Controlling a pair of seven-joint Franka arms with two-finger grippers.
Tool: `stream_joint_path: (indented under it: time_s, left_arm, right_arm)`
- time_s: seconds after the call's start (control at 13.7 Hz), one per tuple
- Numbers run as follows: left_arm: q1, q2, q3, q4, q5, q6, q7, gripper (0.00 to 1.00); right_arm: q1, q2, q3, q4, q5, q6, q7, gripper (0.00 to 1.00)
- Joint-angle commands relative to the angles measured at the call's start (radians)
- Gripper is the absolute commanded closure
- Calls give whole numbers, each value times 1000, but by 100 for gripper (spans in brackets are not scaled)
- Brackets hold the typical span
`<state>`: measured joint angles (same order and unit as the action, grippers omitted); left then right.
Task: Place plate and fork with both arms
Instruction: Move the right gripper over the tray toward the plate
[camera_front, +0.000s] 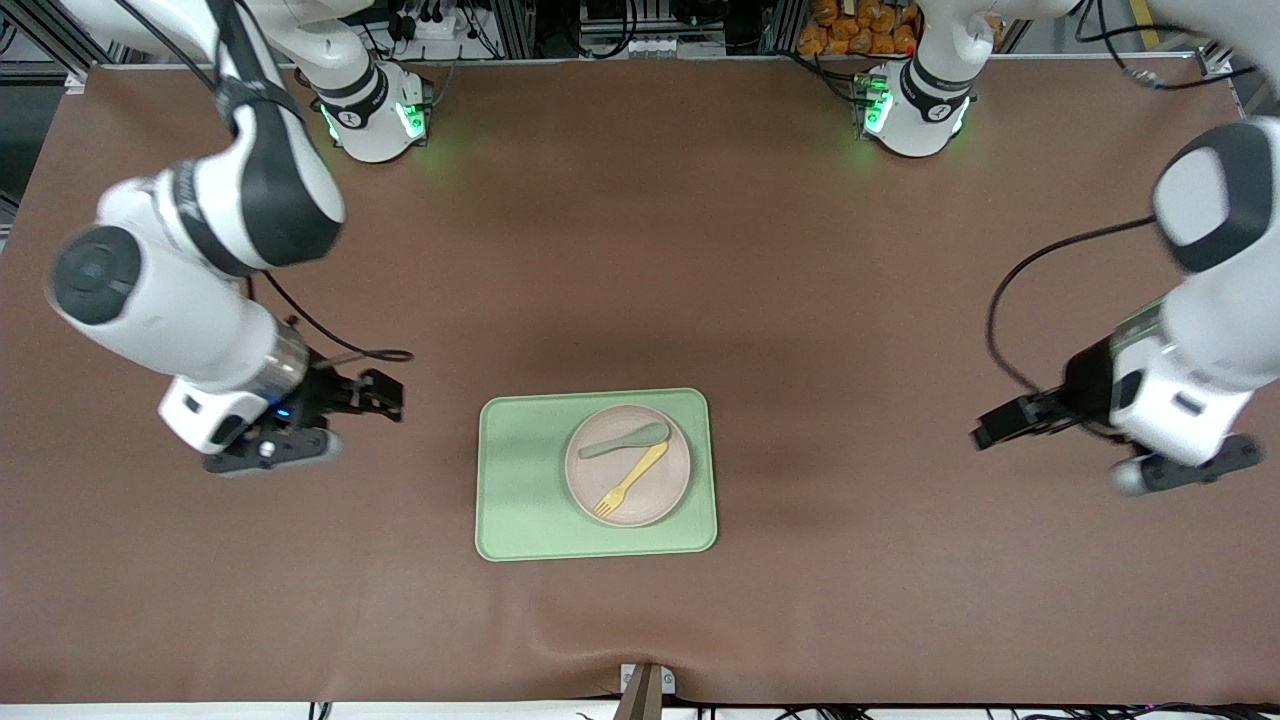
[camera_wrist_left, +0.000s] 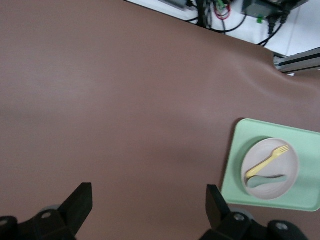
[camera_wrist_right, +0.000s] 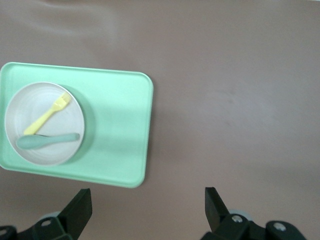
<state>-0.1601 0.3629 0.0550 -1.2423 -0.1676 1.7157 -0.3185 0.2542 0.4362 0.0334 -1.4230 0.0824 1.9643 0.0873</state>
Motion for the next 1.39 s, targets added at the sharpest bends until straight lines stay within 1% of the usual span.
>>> stream_joint_path:
  time_s: [0.0,0.07,0.15,0.22,0.37,0.51,0.73,0.8,0.88,0.95,1.1,1.17,1.31]
  left_arm:
    - [62,-145,-14,-75,43,-125,120,0]
    - [100,-233,-18,-167,52,-128,189,0]
    - [128,-284,-18,-222,54,-130,243,0]
    - [129,-297,-18,-226,57,-154,258,0]
    - [99,-330,-21,-227,149,-205,285,0]
    - [80,-346,-29,-223,191,-258,334,0]
    - [85,-343,-124,-218,235,-274,340,0]
    - [92,-343,-142,-218,232,-275,343,0]
    - [91,-341,-145,-217,231,-275,346,0]
    - [93,-341,-146,-217,223,-277,348,0]
    - [94,-343,-147,-194,217,-301,380,0]
    - [94,-343,-146,-187,217,-318,389,0]
    - [93,-344,-147,-186,215,-324,383,0]
  right_arm:
    - [31,99,-3,91,14,36,-41,0]
    - [46,122,3,116,13,44,-55,0]
    - [48,139,10,134,13,44,-55,0]
    - [51,144,16,136,13,47,-54,0]
    - [53,159,32,136,13,74,-67,0]
    - [68,168,42,136,11,106,-73,0]
    - [71,180,43,137,10,114,-73,0]
    - [74,182,43,137,10,114,-66,0]
    - [85,188,43,147,10,113,-54,0]
    - [94,194,43,154,10,113,6,0]
    - [135,220,40,189,7,114,286,0]
    - [142,249,40,228,5,114,395,0]
    - [145,275,40,249,5,114,489,0]
